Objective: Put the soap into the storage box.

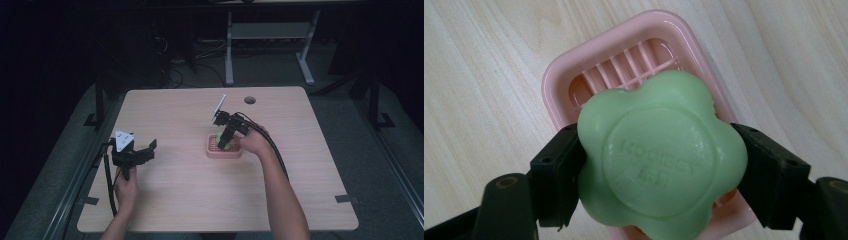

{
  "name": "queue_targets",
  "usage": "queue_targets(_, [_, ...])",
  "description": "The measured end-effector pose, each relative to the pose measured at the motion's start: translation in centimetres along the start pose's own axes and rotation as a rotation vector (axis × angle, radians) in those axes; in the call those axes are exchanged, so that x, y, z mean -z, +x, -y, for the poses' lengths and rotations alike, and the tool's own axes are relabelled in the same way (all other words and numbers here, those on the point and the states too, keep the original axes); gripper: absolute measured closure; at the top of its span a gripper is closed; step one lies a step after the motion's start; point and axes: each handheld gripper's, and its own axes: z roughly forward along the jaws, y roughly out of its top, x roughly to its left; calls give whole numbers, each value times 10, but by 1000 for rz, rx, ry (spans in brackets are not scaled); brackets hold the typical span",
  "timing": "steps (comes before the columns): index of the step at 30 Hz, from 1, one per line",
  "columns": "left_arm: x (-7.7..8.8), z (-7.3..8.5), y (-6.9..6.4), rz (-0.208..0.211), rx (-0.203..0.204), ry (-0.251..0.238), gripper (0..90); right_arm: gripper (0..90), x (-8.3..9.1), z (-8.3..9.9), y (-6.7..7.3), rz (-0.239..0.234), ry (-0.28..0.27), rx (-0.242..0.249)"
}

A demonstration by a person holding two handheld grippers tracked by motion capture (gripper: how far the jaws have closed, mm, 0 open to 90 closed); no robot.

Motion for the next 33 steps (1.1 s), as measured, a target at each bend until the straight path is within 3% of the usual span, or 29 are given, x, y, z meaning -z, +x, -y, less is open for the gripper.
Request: queue_targets(33, [0,0,1,0,4,-1,143,257,-5,-2,2,13,19,15])
